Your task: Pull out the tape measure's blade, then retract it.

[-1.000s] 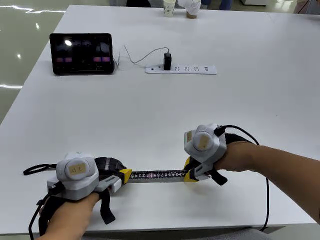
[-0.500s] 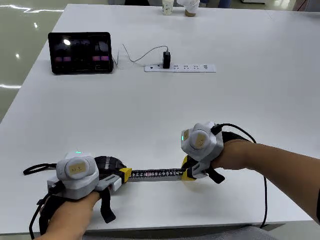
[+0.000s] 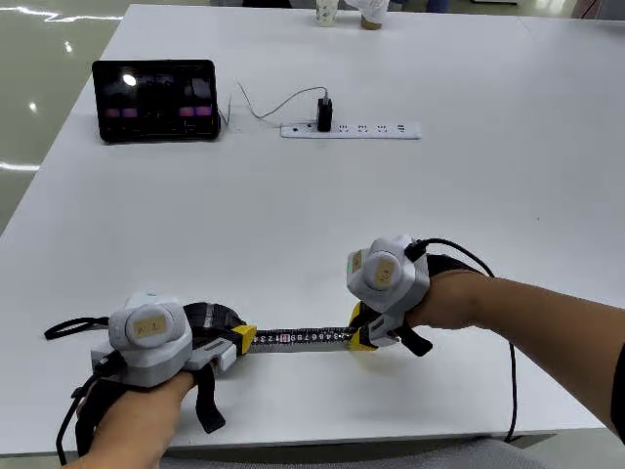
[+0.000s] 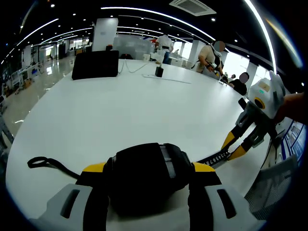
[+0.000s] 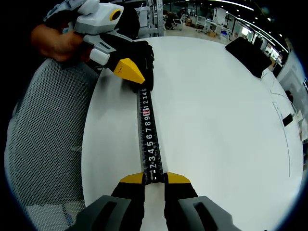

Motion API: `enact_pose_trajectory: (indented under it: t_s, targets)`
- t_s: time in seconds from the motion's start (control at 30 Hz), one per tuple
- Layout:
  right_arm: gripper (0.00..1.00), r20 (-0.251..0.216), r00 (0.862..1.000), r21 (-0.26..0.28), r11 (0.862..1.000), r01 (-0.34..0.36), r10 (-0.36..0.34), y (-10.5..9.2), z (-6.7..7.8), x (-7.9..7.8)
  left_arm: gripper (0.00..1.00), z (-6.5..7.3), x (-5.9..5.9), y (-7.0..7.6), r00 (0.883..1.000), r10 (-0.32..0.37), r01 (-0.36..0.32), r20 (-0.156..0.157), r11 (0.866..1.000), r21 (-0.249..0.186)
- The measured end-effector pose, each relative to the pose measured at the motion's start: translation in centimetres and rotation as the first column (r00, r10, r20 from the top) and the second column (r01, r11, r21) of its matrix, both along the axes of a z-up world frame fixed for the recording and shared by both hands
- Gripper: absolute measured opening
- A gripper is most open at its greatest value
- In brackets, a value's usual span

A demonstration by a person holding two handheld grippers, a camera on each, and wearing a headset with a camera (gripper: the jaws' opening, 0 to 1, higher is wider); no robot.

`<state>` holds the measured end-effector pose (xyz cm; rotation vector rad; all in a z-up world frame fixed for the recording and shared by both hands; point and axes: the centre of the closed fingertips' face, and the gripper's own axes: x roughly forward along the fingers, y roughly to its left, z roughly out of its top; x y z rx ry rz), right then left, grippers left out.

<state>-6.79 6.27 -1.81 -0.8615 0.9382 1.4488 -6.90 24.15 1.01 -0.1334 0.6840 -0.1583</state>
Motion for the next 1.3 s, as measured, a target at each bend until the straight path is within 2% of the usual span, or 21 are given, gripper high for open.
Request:
enact_pose_trajectory:
  t_s: [1.3]
  targets:
    - [0.12, -0.009, 1.0, 0.019, 1.0, -0.008, 0.008, 2.0, 0.0, -0.5, 0.62, 0.0, 0.0, 0.0, 1.0, -0.004, 0.004, -0.003, 1.0, -0.008]
